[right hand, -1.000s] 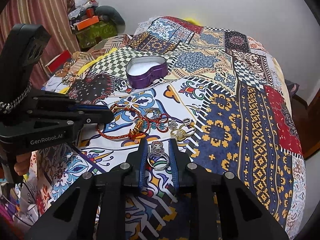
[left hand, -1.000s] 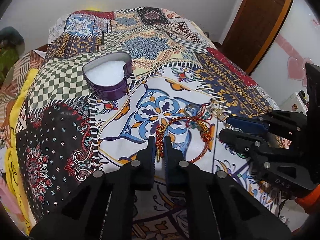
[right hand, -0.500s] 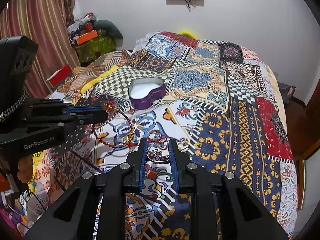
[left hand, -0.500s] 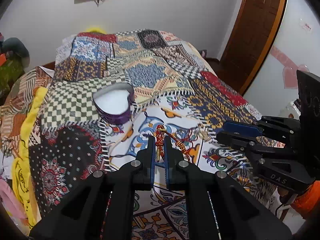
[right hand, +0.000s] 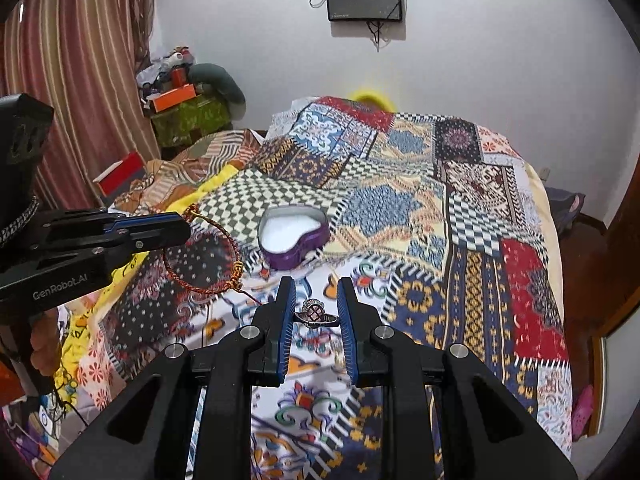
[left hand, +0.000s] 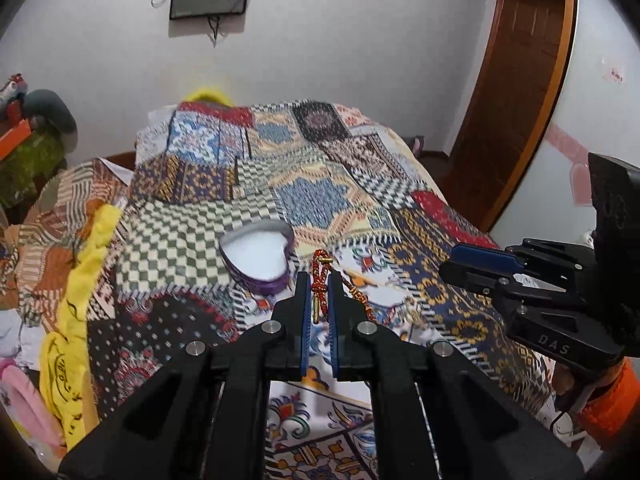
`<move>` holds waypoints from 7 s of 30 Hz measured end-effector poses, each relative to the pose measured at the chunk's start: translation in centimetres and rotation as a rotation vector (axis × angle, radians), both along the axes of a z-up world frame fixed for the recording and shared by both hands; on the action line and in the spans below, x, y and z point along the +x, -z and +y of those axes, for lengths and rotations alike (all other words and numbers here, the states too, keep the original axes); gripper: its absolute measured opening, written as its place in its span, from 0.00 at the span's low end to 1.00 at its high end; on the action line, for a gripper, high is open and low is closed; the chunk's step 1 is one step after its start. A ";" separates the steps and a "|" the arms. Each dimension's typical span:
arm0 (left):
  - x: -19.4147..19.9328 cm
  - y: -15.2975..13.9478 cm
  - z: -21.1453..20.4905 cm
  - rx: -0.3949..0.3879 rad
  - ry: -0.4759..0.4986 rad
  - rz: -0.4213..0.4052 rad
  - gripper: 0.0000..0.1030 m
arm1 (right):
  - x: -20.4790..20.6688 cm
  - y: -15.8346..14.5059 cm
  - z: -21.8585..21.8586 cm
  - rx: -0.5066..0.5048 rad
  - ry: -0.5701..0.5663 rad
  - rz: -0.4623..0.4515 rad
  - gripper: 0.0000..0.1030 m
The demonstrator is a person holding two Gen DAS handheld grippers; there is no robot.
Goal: Organize jewelry
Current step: 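Carry the bracelet with the left tool while the right tool carries the ring, both over the purple heart tin, then open both tools to drop the jewelry into the tin and withdraw, then grasp the turquoise beaded bracelet with the left tool while the right tool grasps gold hoop earrings, then lift the turquoise bracelet with the left tool while the right tool lifts the earrings toward the tin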
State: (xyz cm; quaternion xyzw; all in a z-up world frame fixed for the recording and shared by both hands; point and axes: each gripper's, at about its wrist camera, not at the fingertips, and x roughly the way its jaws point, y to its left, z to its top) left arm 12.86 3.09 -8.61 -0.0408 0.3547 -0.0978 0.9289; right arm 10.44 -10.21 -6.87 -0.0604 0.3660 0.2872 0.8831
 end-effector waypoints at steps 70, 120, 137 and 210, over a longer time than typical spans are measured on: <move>13.5 8.3 5.9 0.076 -0.082 0.170 0.25 | 15.4 5.9 9.0 -0.095 -0.147 0.334 0.21; 1.4 9.8 -5.6 0.077 0.158 0.236 0.25 | 1.7 8.1 -1.7 -0.160 -0.058 0.228 0.37; 2.6 10.3 -6.7 0.058 0.190 0.233 0.25 | 0.7 7.7 -3.1 -0.136 -0.055 0.228 0.09; -0.1 5.8 -3.9 -0.023 0.125 0.077 0.05 | 2.2 3.6 -4.2 -0.055 0.007 0.139 0.03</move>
